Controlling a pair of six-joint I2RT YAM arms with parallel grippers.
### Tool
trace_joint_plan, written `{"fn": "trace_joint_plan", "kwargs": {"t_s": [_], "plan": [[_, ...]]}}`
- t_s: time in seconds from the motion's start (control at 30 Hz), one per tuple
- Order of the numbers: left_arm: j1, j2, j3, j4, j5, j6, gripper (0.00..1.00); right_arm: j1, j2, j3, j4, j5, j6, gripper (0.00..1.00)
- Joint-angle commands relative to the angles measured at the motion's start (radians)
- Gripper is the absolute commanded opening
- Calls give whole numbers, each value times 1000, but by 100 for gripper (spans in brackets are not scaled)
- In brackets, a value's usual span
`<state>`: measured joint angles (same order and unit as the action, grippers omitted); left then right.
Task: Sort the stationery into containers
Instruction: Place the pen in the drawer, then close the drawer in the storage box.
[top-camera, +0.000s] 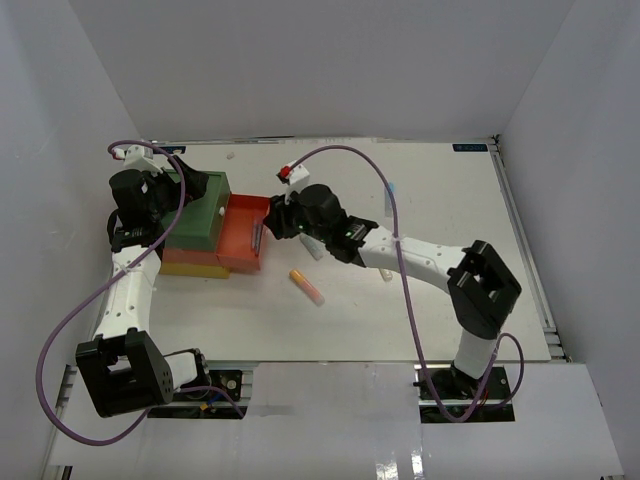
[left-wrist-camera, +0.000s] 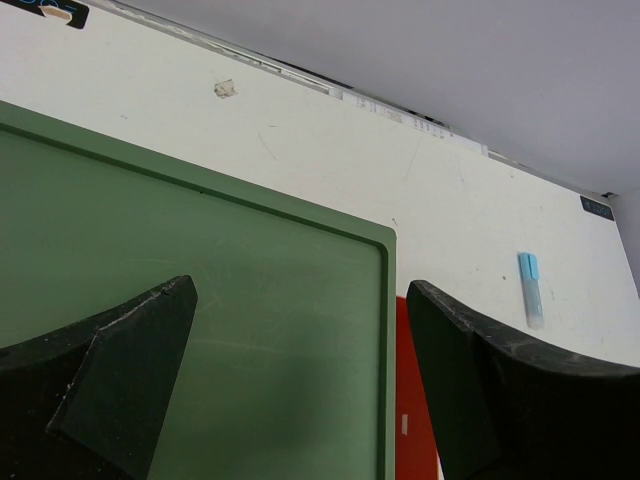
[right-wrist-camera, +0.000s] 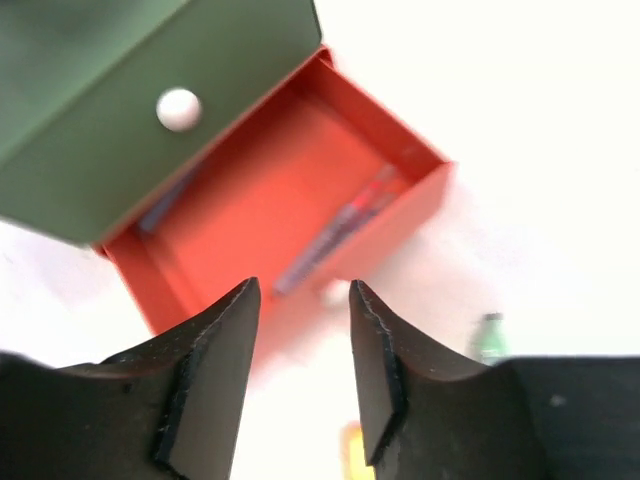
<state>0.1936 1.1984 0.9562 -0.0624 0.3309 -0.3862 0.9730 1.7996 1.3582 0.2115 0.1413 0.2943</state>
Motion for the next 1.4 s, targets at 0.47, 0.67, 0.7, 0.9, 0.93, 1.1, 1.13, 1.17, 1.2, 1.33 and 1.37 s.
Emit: {"fn": "trace_joint_plan", "kwargs": {"t_s": [0.47, 0.67, 0.7, 0.9, 0.93, 1.1, 1.13, 1.17, 1.2, 1.33, 1.37], "plan": [[-5, 0, -36, -120, 25, -16, 98, -220, 53, -58, 31, -695, -526, 57], [-5, 0, -36, -120, 34, -22, 98, -212, 135, 7, 77, -715, -521, 57], [-5, -2, -36, -120, 34, -22, 98, -211, 141, 21, 86, -720, -518, 57], [-5, 3, -36, -119, 39, -28, 98, -189, 208, 102, 127, -755, -497, 57], [-5, 6, -36, -120, 39, -26, 98, -181, 219, 114, 129, -758, -492, 57], [-16, 16, -36, -120, 51, -31, 98, -158, 296, 191, 140, -789, -474, 57], [-17, 18, -36, -120, 50, -31, 98, -154, 305, 215, 141, -790, -468, 57], [-20, 18, -36, -120, 49, -31, 98, -152, 320, 225, 144, -798, -463, 57], [-20, 17, -36, -120, 51, -31, 98, -148, 328, 232, 149, -801, -457, 57], [-28, 20, -37, -120, 56, -34, 98, -140, 349, 263, 198, -824, -435, 57], [-31, 21, -36, -120, 56, -34, 98, -138, 360, 280, 203, -832, -431, 57]]}}
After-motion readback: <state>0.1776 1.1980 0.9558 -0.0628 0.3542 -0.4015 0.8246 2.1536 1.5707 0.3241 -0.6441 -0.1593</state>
